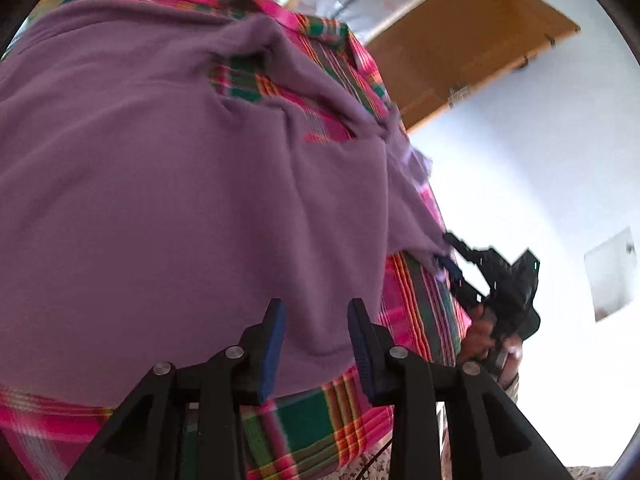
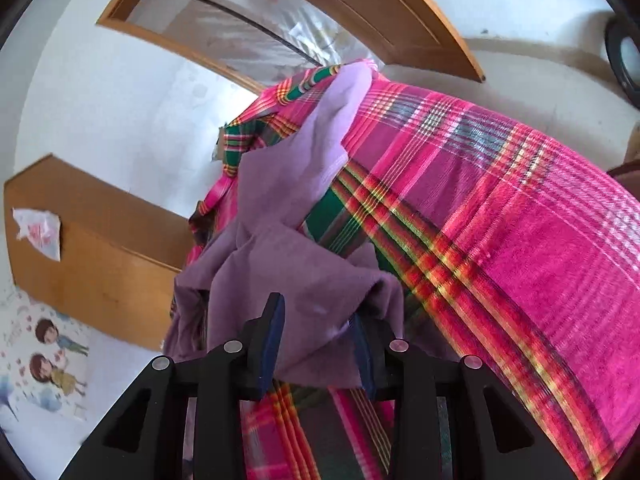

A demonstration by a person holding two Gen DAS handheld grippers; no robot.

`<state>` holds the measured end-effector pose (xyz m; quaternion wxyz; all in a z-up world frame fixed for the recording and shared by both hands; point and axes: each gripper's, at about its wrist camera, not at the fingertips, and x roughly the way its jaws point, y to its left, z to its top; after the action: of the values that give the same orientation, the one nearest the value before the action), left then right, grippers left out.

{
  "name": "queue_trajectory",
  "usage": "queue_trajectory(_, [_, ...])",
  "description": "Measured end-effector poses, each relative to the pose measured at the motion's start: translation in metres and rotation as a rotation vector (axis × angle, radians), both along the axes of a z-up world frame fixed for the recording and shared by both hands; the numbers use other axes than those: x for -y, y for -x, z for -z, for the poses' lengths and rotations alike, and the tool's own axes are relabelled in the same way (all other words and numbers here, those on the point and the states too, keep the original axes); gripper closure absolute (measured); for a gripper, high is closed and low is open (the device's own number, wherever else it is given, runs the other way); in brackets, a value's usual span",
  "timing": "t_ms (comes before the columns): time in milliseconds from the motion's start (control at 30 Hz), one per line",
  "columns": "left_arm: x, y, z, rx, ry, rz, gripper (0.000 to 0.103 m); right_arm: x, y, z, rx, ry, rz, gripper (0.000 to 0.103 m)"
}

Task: Fold clothes

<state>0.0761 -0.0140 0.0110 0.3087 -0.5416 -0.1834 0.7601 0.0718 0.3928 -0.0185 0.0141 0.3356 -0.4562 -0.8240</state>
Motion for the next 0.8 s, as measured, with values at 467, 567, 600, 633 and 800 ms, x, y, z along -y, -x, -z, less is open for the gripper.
queue_trajectory(467, [-0.013,-0.004,0.011,0.028,0.064,0.046,0.070,-0.009,0.003,-0.037,-0.100,-0.203,0.078,0.099])
queue_trajectory(567, [-0.014,-0.002,0.011,0.030,0.065,0.042,0.070,-0.014,-0.006,-0.052,-0.133,-0.284,0.113,0.099])
queue_trajectory(600, [-0.015,-0.002,0.011,0.031,0.066,0.041,0.070,-0.017,-0.009,-0.056,-0.143,-0.303,0.122,0.099])
queue_trajectory(633, [-0.018,0.000,0.011,0.031,0.068,0.041,0.070,-0.020,-0.012,-0.060,-0.149,-0.322,0.133,0.099])
queue_trajectory(800, [-0.024,0.003,0.010,0.029,0.071,0.048,0.070,-0.037,-0.021,-0.076,-0.165,-0.393,0.187,0.099])
